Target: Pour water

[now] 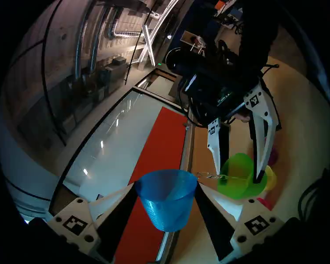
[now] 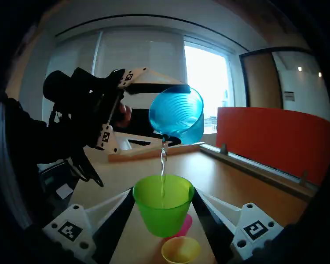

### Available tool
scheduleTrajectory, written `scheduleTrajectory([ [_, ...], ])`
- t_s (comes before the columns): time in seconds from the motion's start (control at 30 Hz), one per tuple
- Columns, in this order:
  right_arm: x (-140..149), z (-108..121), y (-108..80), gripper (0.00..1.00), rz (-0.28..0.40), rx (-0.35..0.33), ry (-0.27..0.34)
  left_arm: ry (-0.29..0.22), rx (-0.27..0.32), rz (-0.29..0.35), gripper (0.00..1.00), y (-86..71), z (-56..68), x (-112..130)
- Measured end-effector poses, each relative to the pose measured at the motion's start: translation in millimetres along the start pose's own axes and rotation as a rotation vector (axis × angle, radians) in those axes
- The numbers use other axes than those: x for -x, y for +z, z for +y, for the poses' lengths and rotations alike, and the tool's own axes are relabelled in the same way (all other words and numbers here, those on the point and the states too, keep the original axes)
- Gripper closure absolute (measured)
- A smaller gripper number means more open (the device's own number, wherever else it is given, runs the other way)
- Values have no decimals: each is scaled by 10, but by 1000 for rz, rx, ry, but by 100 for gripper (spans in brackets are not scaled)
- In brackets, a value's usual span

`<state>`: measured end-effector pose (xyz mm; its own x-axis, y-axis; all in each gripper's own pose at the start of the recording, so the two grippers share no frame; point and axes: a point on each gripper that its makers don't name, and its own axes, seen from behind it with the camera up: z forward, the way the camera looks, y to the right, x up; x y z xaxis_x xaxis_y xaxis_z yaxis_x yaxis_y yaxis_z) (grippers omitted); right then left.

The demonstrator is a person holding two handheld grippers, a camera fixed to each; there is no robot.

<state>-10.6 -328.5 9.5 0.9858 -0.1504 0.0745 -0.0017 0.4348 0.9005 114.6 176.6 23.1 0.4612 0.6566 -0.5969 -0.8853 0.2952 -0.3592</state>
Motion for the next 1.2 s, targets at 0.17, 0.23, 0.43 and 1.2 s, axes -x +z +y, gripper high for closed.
scheduleTrajectory([
  [0.17,9,-2,0,8,0,-1,-2,6,-1,1,12,8,16,-7],
  [0.23,10,-1,-2,8,1,-1,-3,9,-2,2,12,8,15,-8],
  [0.43,12,3,-6,8,2,1,-3,24,-6,0,12,10,7,6],
  [1.2,-12,-1,13,8,11,1,-12,68,-16,-9,12,15,-11,4],
])
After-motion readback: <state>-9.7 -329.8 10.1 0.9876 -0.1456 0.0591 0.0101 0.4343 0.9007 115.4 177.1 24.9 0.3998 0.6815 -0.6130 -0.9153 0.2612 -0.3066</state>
